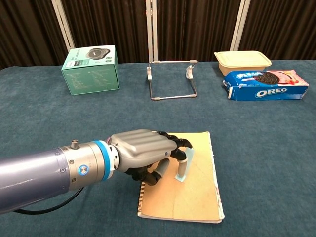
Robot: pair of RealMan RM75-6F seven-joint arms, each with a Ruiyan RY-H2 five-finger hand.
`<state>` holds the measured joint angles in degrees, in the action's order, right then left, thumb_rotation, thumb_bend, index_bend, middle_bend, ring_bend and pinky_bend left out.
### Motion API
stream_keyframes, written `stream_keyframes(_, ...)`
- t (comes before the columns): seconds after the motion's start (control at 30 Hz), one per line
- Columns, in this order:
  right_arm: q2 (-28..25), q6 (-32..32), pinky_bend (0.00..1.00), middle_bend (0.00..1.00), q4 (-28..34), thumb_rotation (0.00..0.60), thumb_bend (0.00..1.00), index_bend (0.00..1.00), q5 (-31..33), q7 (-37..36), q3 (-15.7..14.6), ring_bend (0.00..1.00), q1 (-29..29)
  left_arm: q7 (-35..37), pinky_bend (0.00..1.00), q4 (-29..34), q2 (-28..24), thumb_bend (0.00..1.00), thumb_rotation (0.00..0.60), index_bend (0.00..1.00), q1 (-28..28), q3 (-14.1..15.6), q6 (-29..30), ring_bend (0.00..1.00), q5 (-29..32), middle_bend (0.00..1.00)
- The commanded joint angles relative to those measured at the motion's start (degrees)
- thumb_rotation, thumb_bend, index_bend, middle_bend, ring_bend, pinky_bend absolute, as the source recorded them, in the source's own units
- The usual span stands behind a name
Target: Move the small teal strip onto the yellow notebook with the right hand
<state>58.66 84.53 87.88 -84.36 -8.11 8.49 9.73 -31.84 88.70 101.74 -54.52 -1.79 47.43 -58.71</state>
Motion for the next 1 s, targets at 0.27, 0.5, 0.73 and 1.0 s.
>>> stream_keyframes(0.27,0.02,-0.07,0.00,0.00,-0.04,0.600,0.00,0.00,0.01,0.09,0.01,0.00,0.01,0.12,0.00,-1.23,0.54,1.00,0.600,0.33,0.14,0.66,-1.09,0.00,1.01,0.00)
stream_keyframes(0.5,0.05,-0.02,0.00,0.00,0.01,0.600,0.00,0.00,-0.26,0.19,-0.05,0.00,0.04,2.10,0.00,1.62,-1.50,1.00,0.600,0.32,0.88,-1.20,1.57,0.00,-1.69,0.00)
stream_keyframes(0.73,0.14,0.03,0.00,0.00,0.28,0.600,0.00,0.00,-0.67,0.63,-0.25,0.00,0.05,4.27,0.00,9.32,-9.43,1.00,0.600,0.31,3.01,-3.97,7.18,0.00,-5.36,0.00)
stream_keyframes(1.0,0.95,-0.75,0.00,0.00,0.15,0.600,0.00,0.00,-0.21,3.40,-0.45,0.00,0.35,3.26,0.00,18.49,-26.03,0.16,0.600,0.00,16.66,-1.55,28.76,0.00,-10.88,0.00)
